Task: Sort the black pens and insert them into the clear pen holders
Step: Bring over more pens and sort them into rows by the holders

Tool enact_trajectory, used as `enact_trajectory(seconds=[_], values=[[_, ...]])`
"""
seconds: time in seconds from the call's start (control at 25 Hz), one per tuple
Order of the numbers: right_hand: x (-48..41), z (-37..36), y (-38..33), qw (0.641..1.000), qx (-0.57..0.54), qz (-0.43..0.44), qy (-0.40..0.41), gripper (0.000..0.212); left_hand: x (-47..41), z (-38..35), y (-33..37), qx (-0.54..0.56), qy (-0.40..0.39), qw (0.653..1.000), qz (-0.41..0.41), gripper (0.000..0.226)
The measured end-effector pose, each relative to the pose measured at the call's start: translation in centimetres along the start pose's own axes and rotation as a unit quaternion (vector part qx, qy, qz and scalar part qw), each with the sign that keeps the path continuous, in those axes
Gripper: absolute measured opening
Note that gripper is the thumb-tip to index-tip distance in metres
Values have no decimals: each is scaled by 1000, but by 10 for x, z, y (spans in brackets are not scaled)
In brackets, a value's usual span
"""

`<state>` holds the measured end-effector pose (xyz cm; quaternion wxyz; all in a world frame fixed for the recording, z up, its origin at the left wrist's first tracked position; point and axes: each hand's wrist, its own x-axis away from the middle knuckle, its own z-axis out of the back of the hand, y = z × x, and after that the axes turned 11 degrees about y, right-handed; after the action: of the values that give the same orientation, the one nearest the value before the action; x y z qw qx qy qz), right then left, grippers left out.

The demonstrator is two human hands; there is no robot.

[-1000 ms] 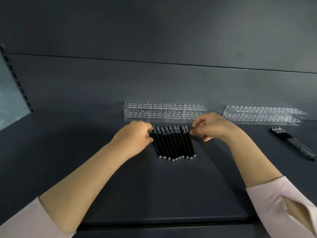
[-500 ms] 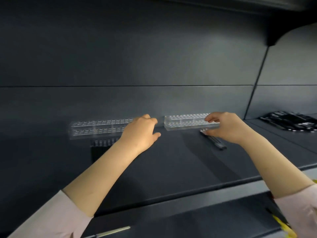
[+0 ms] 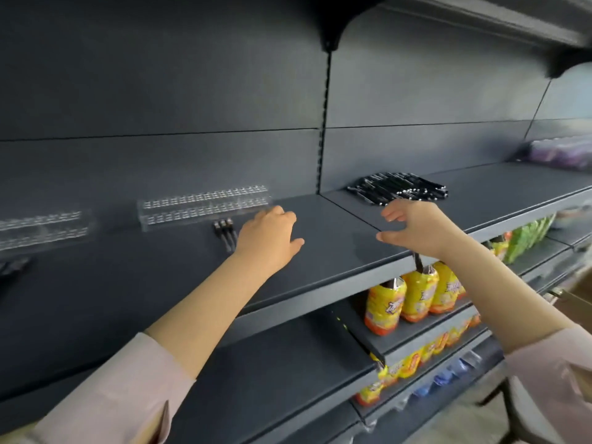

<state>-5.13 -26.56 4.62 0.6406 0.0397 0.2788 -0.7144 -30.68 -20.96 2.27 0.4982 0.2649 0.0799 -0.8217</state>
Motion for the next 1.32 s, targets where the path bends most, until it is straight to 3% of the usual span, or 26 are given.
enact_trajectory(seconds=[0.44, 0.72, 0.88, 1.04, 1.32], values=[[-116, -7, 118, 1000, 4, -6, -2, 52, -125, -101, 70, 133, -32, 989, 65, 43], [-217, -37, 195, 997, -30, 44, -51, 51, -195, -159, 118, 116, -49, 985, 114, 50], [-285, -58, 230, 984, -38, 115, -130, 53, -238, -190, 144, 116, -72, 967, 217, 65], [-330, -75, 262, 960, -51, 176, -211, 45, -271, -218, 167, 133, -72, 925, 349, 86], [-356, -88, 291, 931, -166, 207, -250, 23, -315, -261, 208, 41, -55, 883, 464, 102]])
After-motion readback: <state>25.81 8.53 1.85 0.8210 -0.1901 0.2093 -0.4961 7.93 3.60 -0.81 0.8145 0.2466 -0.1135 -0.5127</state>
